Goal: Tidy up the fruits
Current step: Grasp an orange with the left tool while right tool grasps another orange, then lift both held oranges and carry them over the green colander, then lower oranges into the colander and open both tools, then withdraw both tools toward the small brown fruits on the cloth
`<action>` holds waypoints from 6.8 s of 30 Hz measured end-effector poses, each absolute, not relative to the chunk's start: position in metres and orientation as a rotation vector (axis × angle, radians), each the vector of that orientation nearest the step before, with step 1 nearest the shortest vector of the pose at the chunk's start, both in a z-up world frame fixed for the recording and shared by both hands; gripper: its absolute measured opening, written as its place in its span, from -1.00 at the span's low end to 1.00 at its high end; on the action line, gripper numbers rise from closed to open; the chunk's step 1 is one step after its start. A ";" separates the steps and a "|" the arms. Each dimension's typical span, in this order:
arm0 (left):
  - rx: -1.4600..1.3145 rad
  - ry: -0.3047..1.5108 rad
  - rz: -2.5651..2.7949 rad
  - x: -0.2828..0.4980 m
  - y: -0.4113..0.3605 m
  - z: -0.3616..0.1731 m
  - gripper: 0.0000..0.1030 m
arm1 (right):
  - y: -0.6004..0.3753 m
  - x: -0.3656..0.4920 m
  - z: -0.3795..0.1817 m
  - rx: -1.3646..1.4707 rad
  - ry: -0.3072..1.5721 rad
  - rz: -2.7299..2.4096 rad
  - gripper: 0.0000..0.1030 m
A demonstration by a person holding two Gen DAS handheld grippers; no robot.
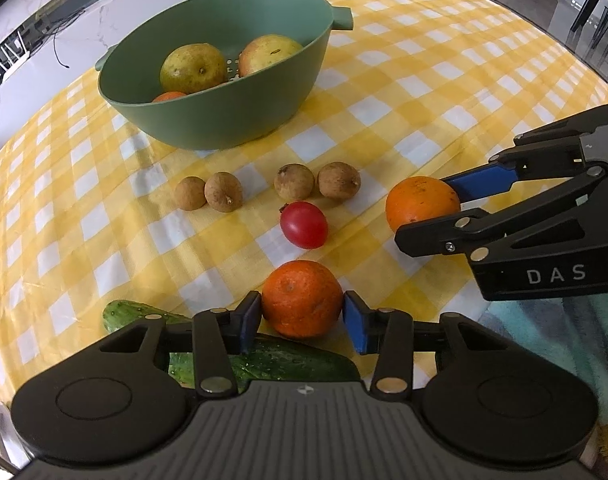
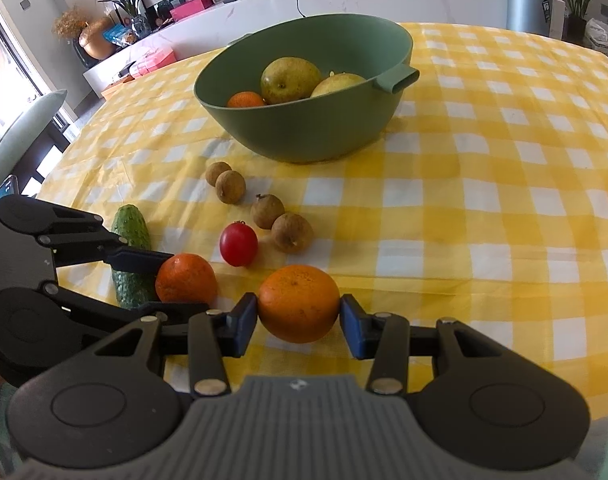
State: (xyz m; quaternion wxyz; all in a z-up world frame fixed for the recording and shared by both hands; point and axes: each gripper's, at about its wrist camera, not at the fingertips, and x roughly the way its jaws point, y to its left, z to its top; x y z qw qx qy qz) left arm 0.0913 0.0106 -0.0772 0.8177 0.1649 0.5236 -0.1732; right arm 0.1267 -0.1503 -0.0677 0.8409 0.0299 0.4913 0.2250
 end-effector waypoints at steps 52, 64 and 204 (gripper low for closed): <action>0.053 0.793 -0.232 0.223 0.026 0.008 -0.07 | -0.130 0.248 0.007 -0.252 0.773 0.409 -0.19; 0.018 0.817 -0.201 0.254 0.038 -0.015 -0.07 | -0.119 0.289 -0.013 -0.259 0.781 0.415 -0.19; -0.003 0.938 -0.191 0.149 0.053 -0.081 -0.35 | -0.122 0.193 -0.069 -0.080 1.027 0.523 -0.53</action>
